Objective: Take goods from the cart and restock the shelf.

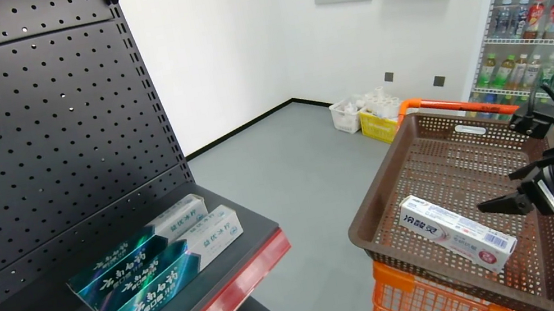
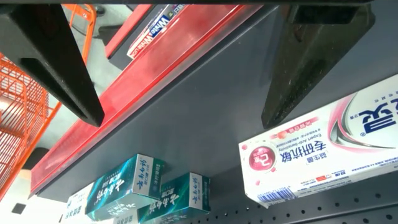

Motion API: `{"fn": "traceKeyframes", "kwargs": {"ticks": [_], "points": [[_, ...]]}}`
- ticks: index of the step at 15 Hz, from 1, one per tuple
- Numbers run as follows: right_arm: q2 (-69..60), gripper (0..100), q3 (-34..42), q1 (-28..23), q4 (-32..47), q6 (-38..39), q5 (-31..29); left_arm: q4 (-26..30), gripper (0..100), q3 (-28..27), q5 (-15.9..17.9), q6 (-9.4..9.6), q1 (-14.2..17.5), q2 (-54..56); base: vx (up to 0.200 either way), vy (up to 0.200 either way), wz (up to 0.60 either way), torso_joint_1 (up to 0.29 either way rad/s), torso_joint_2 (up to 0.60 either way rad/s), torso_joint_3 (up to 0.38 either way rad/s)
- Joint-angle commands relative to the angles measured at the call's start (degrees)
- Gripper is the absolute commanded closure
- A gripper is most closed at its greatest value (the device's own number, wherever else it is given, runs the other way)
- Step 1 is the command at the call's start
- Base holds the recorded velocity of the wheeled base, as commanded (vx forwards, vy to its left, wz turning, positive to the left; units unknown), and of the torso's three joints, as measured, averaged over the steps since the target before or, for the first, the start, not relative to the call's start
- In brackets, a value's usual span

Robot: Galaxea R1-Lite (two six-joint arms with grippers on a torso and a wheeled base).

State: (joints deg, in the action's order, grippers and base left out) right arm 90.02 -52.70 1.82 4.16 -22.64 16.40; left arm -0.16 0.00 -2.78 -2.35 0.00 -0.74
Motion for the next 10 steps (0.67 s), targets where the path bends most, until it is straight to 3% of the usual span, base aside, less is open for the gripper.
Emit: {"fn": "traceKeyframes", "kwargs": {"ticks": [1,5,10], "points": [[6.7,0,-4.2,1.0,1.4,-1.4,0.4,0.0,0,0.0,0.0,-0.02,0.0,-0.1,0.0,0.0,0.0,0.0,0.0,0.0],[12.2,0,-14.3,1.7,13.8,-3.6,0.3,0.0,0,0.0,0.0,-0.02,0.0,0.0,0.0,0.0,0.0,0.0,0.0,0.0],[18.1,0,-19.7,1.8,18.8,-8.6,0.2,0.0,0,0.0,0.0,-0.02,0.0,0.0,0.0,0.0,0.0,0.0,0.0,0.0]]}}
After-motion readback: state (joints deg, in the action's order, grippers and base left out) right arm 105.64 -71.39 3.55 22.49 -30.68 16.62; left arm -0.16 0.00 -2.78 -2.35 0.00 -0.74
